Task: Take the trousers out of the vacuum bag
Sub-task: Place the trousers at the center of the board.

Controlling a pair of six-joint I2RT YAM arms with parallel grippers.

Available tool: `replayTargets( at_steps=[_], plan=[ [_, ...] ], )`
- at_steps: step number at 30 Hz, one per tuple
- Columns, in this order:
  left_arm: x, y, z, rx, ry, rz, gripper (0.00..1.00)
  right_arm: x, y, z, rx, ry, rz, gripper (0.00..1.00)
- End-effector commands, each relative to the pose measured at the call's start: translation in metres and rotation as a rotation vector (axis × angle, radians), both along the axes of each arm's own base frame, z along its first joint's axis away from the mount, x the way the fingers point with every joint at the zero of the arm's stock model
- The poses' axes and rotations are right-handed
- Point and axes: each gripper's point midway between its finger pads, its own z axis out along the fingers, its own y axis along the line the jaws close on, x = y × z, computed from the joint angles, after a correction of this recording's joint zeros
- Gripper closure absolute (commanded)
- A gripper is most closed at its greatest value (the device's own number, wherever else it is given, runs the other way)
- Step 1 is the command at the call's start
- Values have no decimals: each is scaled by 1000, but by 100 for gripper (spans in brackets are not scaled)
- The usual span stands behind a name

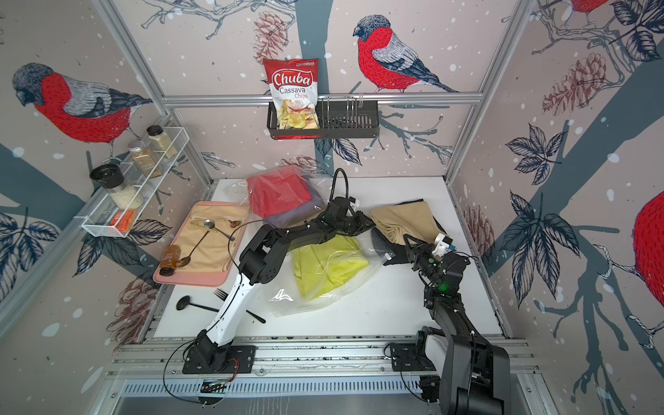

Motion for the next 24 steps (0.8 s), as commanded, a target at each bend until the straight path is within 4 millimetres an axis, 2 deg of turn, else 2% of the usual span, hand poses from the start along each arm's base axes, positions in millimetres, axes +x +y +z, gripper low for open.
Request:
replayTargets(
  at_steps=[1,6,16,24],
  plan=[
    [0,4,2,0,15,32,74,2,-2,11,-26,-52,-7,86],
    [-6,9,4,-19,33,48,71,2,-2,9,-25,-49,-7,86],
    [2,-1,11,-66,42,52,71,0,-1,8,-26,-49,-3,86],
    [4,-5,10,-98,62,51,71,0,-1,6,-25,-44,-3,86]
  ],
)
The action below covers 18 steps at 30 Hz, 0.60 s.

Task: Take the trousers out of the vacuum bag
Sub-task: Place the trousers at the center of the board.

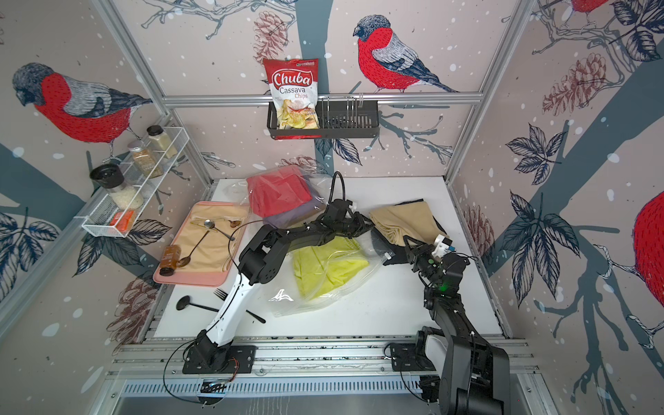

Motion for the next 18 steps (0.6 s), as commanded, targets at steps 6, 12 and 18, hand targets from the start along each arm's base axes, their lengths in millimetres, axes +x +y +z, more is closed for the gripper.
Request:
replayTargets(
  at_steps=[6,12,18],
  plan=[
    [3,-10,19,-95,-16,6,71,1,-1,9,-28,-59,-1,86],
    [0,-19,20,-138,4,19,68,0,-1,11,-26,-65,-1,86],
    [0,-22,18,-161,17,50,67,-1,0,10,-24,-64,2,86]
  ],
)
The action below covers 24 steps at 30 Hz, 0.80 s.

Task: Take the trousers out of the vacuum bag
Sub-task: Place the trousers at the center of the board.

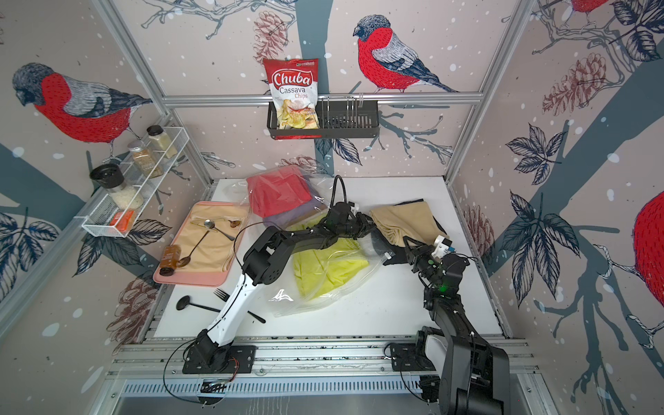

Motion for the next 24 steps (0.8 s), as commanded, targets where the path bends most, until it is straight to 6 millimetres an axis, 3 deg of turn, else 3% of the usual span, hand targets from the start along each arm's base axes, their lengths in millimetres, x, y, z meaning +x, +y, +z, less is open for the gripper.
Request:
replayTargets(
  at_steps=[1,5,13,16,22,24],
  plan=[
    [2,-5,13,-66,-25,20,67,0,0,12,-25,-67,3,86],
    [5,-4,16,-73,-28,33,71,0,0,12,-24,-65,2,86],
    [11,1,17,-71,-37,53,89,-2,2,8,-21,-59,9,86],
    [11,5,23,-62,-51,51,91,-4,2,5,-26,-53,10,86],
    [14,13,24,-34,-72,49,67,-5,2,1,-26,-45,10,86],
    [15,13,20,-27,-72,48,65,-4,2,3,-25,-47,10,86]
  ],
)
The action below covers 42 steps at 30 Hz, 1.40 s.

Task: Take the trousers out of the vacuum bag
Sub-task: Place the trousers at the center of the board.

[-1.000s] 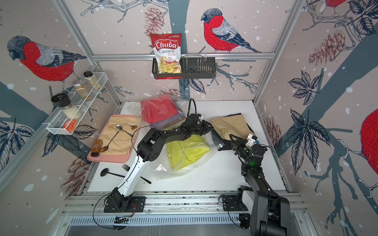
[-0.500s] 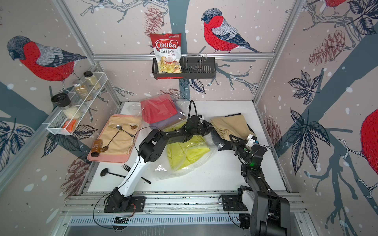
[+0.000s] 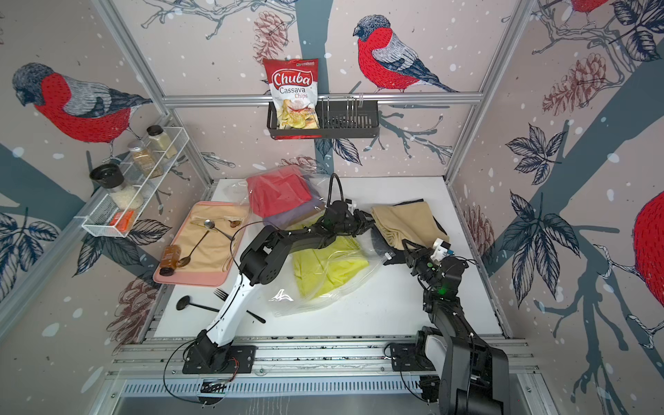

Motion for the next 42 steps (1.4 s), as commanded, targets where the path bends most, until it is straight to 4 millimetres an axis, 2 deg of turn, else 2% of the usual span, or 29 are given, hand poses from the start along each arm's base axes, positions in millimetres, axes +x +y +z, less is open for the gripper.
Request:
replayTargets(
  at_steps=[1,7,23,31,33,40,42],
  plan=[
    [4,1,4,-2,-41,-4,65,1,0,13,-27,-68,7,86],
    [7,-1,-5,34,-48,-6,66,1,0,14,-29,-68,7,86],
    [11,2,-8,148,-98,-13,75,1,0,9,-32,-57,4,86],
    [10,4,-6,179,-115,-21,60,0,0,7,-35,-53,2,86],
    [9,3,-5,176,-115,-23,59,0,0,8,-35,-54,2,86],
    [10,2,0,166,-118,-25,73,0,0,6,-35,-50,3,86],
    [9,1,3,160,-118,-28,73,0,-1,7,-37,-52,2,86]
  ],
)
